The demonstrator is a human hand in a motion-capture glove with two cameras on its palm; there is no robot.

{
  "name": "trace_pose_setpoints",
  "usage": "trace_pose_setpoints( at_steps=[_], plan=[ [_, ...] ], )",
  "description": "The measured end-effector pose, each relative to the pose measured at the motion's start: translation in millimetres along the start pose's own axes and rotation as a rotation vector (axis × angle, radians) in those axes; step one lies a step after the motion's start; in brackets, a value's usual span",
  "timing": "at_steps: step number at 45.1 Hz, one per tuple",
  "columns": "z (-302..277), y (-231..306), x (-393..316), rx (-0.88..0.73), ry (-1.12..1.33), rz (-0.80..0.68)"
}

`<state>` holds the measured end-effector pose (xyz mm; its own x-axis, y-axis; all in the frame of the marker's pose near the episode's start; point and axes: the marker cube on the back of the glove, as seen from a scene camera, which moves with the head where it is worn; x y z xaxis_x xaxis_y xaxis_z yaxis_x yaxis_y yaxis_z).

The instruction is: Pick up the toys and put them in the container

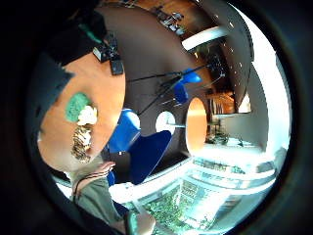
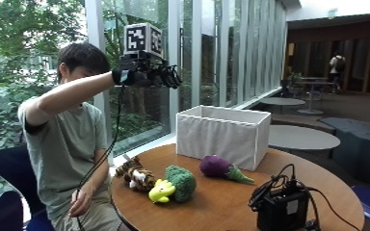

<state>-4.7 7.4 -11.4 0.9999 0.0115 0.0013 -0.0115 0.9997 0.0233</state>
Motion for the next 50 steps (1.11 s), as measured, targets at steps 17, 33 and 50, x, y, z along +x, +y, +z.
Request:
trace_pose_setpoints(
  at_steps=[17, 33, 50],
  plan=[
    [60, -35, -22, -0.143, -0.109, -0.064],
    [229, -61, -61, -0.434, -0.086, -0.007],
    [318, -65, -80, -0.473, -0.123, -0.050]
  ],
)
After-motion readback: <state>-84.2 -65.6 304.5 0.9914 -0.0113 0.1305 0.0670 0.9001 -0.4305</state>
